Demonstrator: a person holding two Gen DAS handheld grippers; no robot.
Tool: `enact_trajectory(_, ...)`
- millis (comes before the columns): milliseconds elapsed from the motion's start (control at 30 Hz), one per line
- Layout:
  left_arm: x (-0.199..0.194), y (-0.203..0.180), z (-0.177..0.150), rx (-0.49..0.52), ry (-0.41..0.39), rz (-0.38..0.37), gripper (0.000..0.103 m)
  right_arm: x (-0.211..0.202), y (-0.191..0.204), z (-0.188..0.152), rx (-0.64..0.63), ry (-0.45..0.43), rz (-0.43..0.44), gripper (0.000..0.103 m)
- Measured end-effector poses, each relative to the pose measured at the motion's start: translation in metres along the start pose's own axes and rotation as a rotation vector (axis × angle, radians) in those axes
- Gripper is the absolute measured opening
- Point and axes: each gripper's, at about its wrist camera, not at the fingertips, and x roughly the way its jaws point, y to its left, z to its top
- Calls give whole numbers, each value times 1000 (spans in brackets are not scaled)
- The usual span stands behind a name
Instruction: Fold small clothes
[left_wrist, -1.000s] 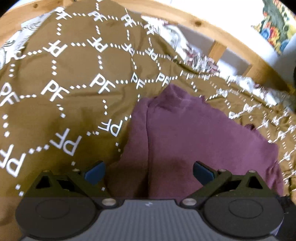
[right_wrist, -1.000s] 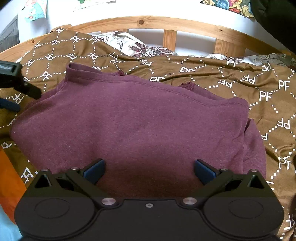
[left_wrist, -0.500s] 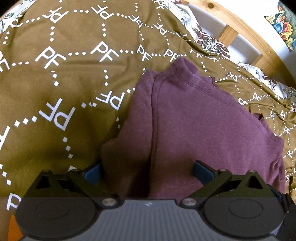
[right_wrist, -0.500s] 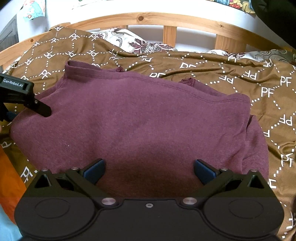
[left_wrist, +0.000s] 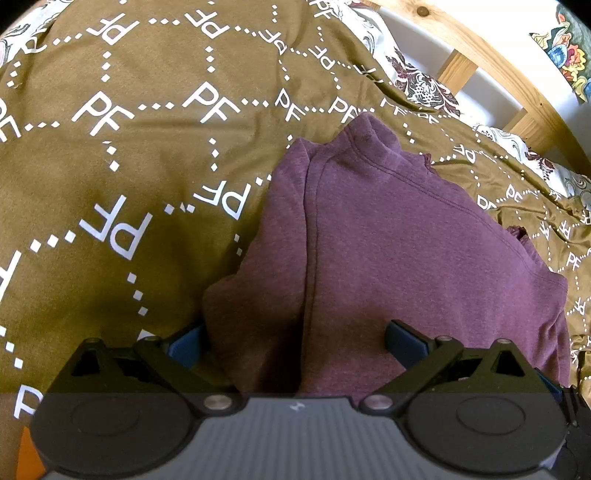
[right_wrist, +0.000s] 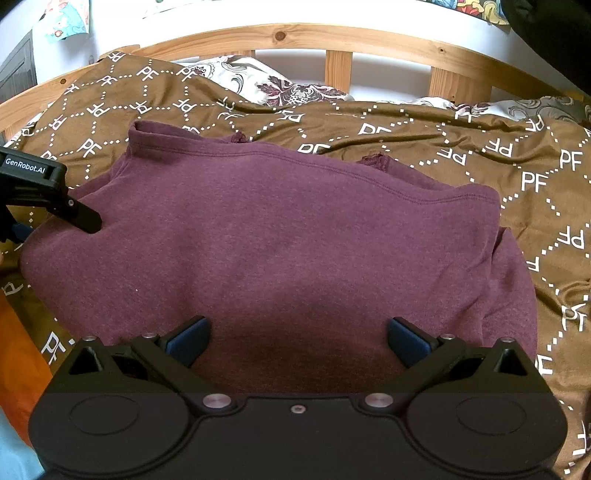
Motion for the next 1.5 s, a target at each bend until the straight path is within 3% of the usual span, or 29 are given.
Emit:
enact_trajectory(233, -6, 0, -1, 18, -8, -31, 101, 0, 0, 0, 0, 0, 1, 102)
enact_trajectory(500, -10, -1, -4, 34, -12, -22, 81, 0, -1, 0, 1, 1, 2, 102)
enact_trajectory(600, -13, 5, -5, 7, -21, -18, 67, 0, -1, 0, 2, 1, 2, 102)
enact_trajectory(733, -20, 8, -8, -11, -49, -35, 41, 0, -1, 0, 1, 1, 3, 102)
enact_trajectory(867, -30, -6, -16, 60, -107, -18, 18, 0, -1, 0, 2, 3, 3, 102)
enact_trajectory(1100, -64, -48, -20, 203, -198, -22, 13, -5, -8, 6, 8, 41, 23, 102)
enact_trajectory(1233, -87, -88, -15, 261, -227, -32, 12, -19, -28, 16, 85, 42, 43, 102)
enact_trajectory(1367, -102, -143, -18, 357, -245, -63, 12, -45, -63, 24, 202, -5, 50, 102)
enact_trajectory(1500, -104, -201, -33, 482, -233, -81, 12, -71, -103, 25, 321, -79, 4, 102)
